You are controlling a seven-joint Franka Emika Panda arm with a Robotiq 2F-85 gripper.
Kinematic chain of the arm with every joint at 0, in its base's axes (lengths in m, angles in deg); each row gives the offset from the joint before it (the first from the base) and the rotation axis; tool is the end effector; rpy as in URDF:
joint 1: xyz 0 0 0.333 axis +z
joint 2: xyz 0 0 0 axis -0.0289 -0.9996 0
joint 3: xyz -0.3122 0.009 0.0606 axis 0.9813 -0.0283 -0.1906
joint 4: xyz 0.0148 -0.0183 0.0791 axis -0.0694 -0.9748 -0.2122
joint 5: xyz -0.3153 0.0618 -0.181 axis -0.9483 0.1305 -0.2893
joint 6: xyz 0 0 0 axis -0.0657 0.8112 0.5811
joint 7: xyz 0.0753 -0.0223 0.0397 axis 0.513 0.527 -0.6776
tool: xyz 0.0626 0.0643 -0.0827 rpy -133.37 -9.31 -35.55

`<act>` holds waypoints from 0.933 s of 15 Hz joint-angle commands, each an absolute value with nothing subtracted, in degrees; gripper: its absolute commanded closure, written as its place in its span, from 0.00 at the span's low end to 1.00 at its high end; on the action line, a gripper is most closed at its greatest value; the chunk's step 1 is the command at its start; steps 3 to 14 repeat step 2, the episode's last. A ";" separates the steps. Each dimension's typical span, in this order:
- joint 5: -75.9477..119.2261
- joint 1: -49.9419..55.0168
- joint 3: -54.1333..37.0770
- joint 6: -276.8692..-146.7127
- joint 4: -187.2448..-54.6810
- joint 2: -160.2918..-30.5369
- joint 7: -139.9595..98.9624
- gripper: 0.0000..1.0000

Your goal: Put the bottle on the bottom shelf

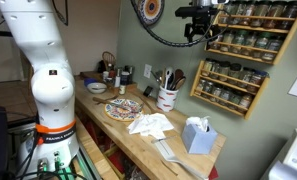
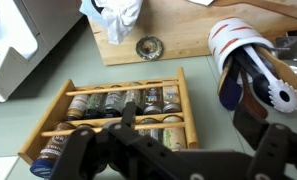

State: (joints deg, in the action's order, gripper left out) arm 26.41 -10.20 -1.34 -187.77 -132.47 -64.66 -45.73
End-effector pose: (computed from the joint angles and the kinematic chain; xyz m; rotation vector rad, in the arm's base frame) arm 0.4446 -0.1999 0.6615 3.0304 -0.0758 0.5587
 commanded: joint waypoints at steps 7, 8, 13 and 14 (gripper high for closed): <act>26.08 -8.98 -0.27 -187.61 -132.24 -64.72 -45.53 0.00; 26.08 -8.98 -0.27 -187.61 -132.24 -64.72 -45.53 0.00; 26.08 -8.98 -0.27 -187.61 -132.24 -64.72 -45.53 0.00; 26.08 -8.98 -0.27 -187.61 -132.24 -64.72 -45.53 0.00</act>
